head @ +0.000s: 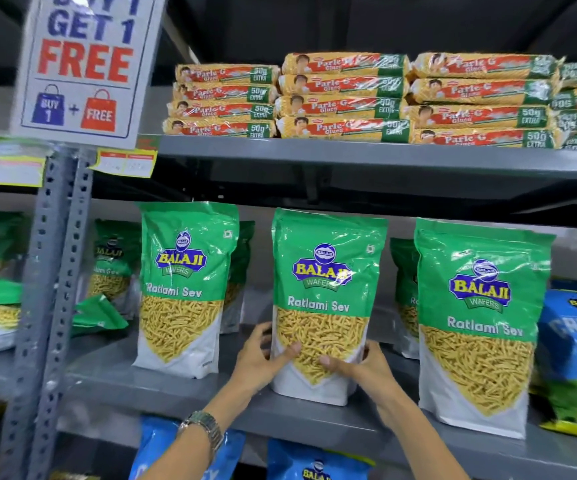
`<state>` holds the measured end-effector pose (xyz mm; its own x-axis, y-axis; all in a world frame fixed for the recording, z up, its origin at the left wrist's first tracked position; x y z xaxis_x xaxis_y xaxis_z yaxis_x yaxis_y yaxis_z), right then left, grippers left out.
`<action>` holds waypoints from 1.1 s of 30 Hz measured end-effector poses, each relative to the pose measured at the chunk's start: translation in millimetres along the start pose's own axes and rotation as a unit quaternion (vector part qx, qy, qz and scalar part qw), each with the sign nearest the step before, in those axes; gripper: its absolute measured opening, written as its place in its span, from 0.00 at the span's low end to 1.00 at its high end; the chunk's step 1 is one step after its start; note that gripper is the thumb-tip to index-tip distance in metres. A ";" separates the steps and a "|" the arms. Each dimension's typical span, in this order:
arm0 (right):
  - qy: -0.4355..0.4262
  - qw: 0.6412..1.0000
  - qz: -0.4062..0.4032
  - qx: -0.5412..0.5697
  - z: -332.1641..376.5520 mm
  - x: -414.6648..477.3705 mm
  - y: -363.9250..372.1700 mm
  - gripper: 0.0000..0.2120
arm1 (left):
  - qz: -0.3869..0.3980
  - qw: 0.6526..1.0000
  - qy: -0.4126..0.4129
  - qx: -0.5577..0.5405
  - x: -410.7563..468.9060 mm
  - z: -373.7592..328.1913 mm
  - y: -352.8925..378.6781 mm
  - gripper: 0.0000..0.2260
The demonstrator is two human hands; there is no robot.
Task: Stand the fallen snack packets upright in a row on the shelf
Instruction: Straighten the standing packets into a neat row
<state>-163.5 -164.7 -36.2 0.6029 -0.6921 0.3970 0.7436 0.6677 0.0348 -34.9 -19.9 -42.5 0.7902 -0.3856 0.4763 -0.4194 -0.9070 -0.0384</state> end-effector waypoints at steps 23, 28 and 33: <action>-0.058 0.984 0.046 -0.162 3.2 -15.9 199.7 0.16 | -0.250 0.958 0.076 0.116 7.5 15.6 -163.8 0.42; -0.077 0.986 0.033 -0.148 0.5 -17.8 205.7 0.11 | -0.247 0.958 0.067 0.131 7.2 14.6 -167.9 0.47; -0.084 0.983 0.044 -0.155 1.5 -18.5 205.6 0.14 | -0.250 0.957 0.056 0.139 5.0 13.0 -167.6 0.51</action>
<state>-22.1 -14.2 -35.0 0.6312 -0.5628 0.5337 0.7592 0.5892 -0.2766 45.1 128.0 -45.1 0.8023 0.1144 0.5858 0.1452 -0.9894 -0.0056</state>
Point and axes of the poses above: each hand's wrist, its own x-axis towards the middle knuckle, its own y-axis out of the palm, z = x × y, the point moved 3 cm from there along x, towards the middle knuckle, and after that the axes turned 9 degrees about -z, right-handed, at the moved point
